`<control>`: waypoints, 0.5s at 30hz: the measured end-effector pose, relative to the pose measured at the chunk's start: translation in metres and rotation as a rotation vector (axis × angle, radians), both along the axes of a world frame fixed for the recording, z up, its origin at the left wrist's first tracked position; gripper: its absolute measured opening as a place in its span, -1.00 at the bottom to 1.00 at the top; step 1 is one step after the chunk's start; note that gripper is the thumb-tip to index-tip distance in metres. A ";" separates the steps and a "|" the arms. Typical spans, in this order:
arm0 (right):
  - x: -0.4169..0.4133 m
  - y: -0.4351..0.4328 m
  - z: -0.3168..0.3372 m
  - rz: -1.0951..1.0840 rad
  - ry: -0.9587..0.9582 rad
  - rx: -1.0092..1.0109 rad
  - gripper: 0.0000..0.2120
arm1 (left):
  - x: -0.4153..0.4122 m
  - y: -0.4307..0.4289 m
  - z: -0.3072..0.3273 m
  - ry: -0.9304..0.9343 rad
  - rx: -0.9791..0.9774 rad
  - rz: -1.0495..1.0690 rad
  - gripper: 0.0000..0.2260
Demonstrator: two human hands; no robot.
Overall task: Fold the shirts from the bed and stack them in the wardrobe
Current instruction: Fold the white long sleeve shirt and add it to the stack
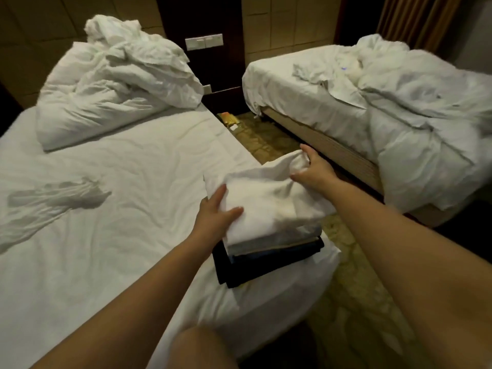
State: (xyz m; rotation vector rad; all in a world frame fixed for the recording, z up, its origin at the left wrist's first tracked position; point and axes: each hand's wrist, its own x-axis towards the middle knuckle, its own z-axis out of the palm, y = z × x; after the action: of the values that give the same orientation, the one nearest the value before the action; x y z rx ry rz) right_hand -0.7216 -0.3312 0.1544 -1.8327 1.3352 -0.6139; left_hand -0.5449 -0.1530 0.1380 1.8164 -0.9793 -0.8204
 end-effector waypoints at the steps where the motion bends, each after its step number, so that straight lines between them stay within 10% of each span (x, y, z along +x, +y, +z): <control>1: 0.002 -0.001 -0.010 -0.010 -0.006 0.009 -0.23 | 0.000 -0.003 -0.006 -0.012 0.026 0.007 -0.41; 6: 0.014 0.010 -0.057 0.011 0.239 -0.015 -0.31 | -0.001 -0.007 -0.024 -0.138 0.201 0.118 -0.53; 11: 0.047 0.038 -0.072 0.308 0.430 -0.365 -0.43 | -0.026 -0.028 -0.019 -1.015 0.184 -0.066 -0.49; 15: 0.054 0.037 -0.100 0.380 0.568 -0.294 -0.47 | -0.022 -0.048 -0.051 -1.027 0.325 -0.148 -0.56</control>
State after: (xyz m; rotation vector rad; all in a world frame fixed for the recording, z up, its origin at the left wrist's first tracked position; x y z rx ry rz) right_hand -0.6680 -0.2945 0.0543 -2.5495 1.2237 -0.0816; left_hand -0.5666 -0.2009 0.0874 2.5261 -1.6907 -0.0541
